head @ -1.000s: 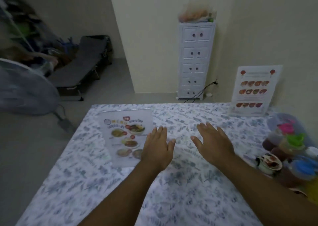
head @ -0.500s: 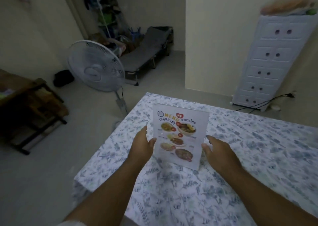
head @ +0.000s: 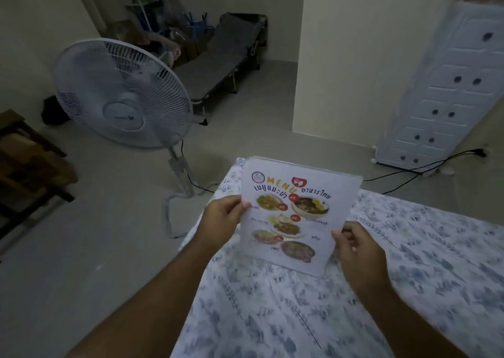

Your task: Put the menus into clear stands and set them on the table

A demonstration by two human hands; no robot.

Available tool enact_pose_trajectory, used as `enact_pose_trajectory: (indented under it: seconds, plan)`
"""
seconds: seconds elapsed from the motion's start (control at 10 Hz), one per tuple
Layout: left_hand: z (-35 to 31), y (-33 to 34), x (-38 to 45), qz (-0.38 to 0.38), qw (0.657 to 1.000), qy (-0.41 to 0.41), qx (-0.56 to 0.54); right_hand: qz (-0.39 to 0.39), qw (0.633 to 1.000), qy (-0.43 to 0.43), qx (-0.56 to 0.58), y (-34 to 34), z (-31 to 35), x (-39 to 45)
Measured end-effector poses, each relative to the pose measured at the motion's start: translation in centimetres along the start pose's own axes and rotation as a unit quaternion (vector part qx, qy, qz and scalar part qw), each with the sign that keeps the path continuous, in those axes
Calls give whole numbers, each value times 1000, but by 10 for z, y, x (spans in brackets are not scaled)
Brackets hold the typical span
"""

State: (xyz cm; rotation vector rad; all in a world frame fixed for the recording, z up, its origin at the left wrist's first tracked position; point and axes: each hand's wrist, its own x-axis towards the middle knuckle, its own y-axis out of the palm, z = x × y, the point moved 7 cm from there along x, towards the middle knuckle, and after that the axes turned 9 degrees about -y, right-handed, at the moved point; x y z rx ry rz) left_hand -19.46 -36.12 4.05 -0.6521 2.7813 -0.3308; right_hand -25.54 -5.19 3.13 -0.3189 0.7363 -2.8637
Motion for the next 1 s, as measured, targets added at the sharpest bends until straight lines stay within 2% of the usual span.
enact_pose_trajectory:
  seconds: [0.1, 0.3, 0.4, 0.6, 0.7, 0.8, 0.9, 1.0]
  plan:
    - [-13, -27, 75, -21, 998, -14, -55, -29, 999, -14, 21, 41, 19, 65]
    - [-21, -45, 171, -18, 997, 8, -76, -41, 999, -32, 11, 83, 31, 154]
    - [-13, -47, 190, -22, 998, 16, -65, -44, 999, -30, 4, 95, 23, 167]
    - [1, -42, 195, -39, 997, 46, -40, -79, 997, -26, -3, 108, 13, 158]
    - [-9, -39, 188, -60, 997, 47, 28, -60, 998, -27, -17, 105, 15, 161]
    - [-18, -40, 177, -73, 992, 27, 97, 5, 999, -14, -32, 103, 19, 159]
    - [-38, -44, 144, -107, 980, 12, 170, 69, 995, 2, -76, 73, 24, 152]
    - [-61, -39, 113, -125, 971, 19, 203, 84, 986, -13, -144, 33, 31, 141]
